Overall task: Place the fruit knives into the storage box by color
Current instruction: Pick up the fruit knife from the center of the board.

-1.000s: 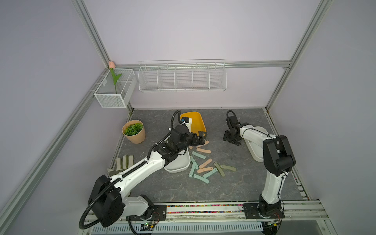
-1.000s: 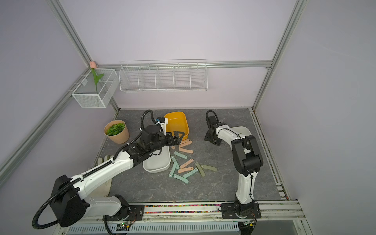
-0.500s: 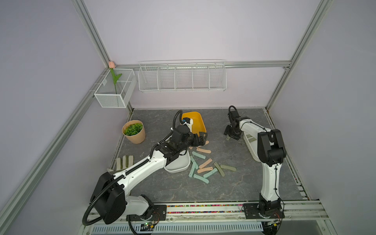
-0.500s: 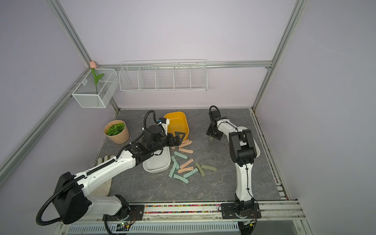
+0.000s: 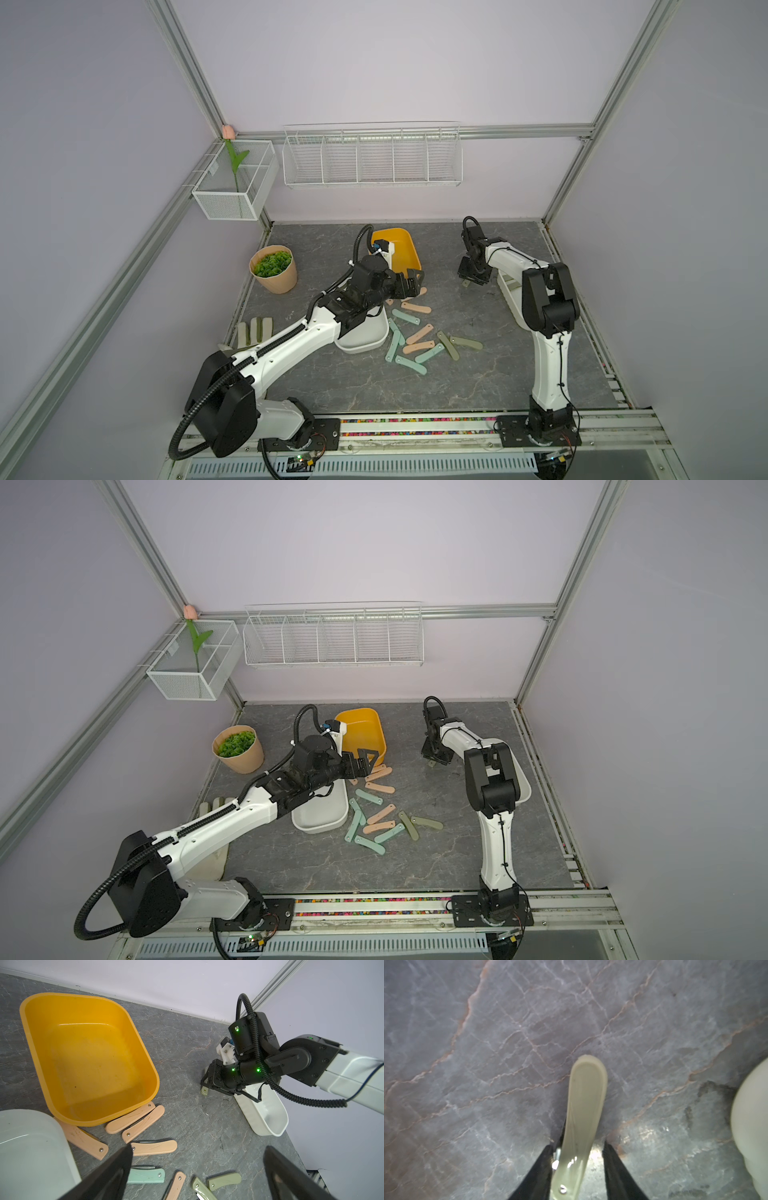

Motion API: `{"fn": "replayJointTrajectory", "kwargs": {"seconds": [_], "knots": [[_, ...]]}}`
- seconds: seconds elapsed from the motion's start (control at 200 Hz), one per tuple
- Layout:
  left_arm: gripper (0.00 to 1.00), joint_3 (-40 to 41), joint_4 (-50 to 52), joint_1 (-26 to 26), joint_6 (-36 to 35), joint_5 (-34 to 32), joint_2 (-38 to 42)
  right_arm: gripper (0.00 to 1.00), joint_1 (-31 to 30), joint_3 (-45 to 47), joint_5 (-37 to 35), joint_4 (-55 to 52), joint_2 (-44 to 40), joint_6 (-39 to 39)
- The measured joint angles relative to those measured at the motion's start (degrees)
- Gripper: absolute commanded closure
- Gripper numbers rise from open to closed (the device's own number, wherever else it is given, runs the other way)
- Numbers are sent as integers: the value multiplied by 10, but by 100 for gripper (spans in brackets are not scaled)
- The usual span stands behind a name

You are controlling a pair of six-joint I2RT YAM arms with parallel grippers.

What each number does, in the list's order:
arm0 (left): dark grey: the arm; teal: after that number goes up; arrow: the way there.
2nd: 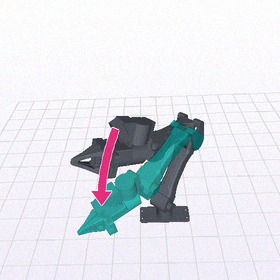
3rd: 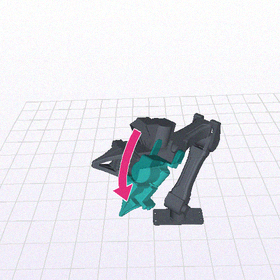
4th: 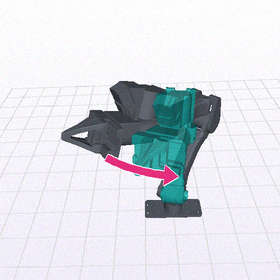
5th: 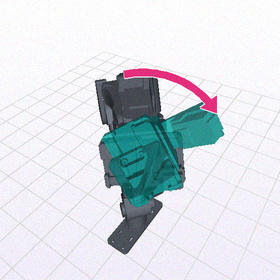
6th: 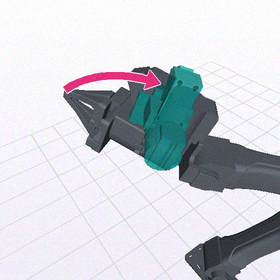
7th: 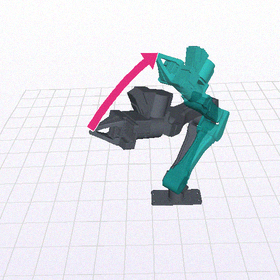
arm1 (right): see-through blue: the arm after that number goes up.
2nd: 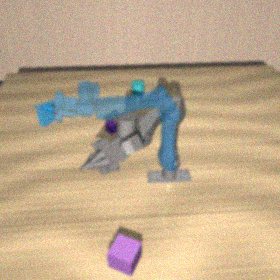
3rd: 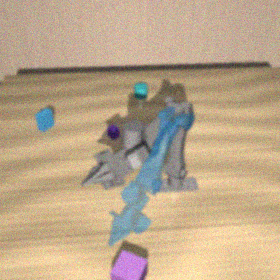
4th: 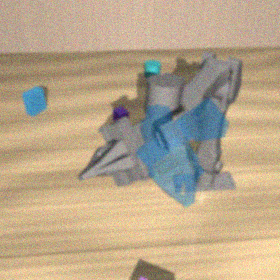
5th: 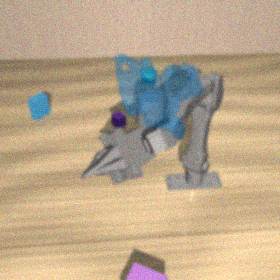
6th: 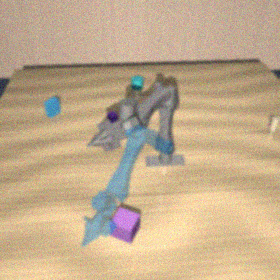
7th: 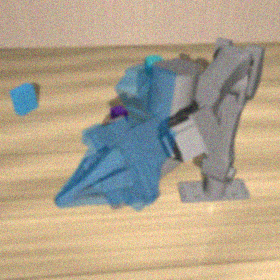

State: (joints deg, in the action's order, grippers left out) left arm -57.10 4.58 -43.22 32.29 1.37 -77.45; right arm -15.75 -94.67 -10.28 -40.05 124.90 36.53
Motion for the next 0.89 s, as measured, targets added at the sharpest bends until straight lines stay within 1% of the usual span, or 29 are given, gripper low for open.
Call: {"fn": "replayJointTrajectory", "kwargs": {"seconds": [0.07,0.16,0.31,0.45,0.6,0.895], "knots": [[1,0,0,0,0,0,0,70,0,0,-4,-2,0,-3],[1,0,0,0,0,0,-2,71,0,0,-5,-3,0,-4],[1,0,0,0,0,0,-6,71,0,6,-3,4,-3,-4],[1,0,0,0,0,0,-9,71,0,29,15,24,-19,-3],[1,-9,4,0,1,0,-14,72,-2,55,46,31,-46,-1],[1,-37,5,0,2,2,-30,71,-3,63,81,46,-123,10]]}}
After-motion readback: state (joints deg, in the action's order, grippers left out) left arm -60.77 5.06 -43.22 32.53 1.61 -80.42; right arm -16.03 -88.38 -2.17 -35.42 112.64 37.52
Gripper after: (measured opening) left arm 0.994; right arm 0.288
